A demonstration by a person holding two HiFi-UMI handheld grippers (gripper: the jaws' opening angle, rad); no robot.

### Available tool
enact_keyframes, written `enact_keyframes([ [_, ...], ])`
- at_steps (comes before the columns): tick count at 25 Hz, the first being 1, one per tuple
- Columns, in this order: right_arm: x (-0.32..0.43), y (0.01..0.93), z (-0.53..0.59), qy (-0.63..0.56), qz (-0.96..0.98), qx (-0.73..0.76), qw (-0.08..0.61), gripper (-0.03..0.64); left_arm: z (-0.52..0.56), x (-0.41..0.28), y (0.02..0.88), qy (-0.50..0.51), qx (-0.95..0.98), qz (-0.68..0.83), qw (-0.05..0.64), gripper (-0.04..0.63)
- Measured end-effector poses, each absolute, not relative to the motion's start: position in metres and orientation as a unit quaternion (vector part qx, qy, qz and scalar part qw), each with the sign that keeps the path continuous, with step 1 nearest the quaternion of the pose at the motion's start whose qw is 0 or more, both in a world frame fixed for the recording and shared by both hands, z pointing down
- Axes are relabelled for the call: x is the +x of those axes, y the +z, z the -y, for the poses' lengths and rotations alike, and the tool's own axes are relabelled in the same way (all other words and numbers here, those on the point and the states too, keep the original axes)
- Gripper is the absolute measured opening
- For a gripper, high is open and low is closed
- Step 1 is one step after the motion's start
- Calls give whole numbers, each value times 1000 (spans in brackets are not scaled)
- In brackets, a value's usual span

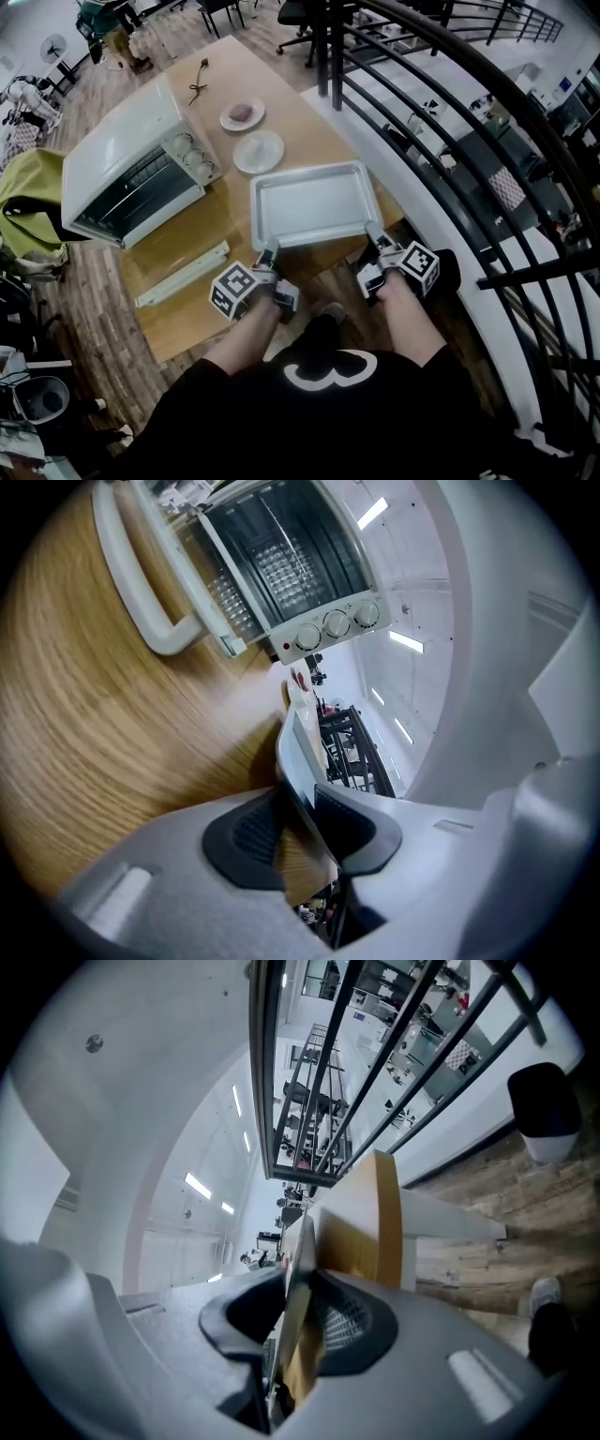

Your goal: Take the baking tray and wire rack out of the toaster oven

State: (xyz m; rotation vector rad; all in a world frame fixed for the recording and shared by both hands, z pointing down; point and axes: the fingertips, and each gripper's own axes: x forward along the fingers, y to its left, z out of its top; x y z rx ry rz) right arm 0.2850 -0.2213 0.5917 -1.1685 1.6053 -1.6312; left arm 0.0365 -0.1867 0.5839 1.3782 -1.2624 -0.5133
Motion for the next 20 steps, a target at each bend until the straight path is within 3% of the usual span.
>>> enact_keyframes([
  [14,284,605,223,-576,-645,-462,196,104,186,43,598,-135,613,524,576,113],
  [20,272,594,220,-538,-712,-434,122,209,186,46,593,-99,646,500,568,137],
])
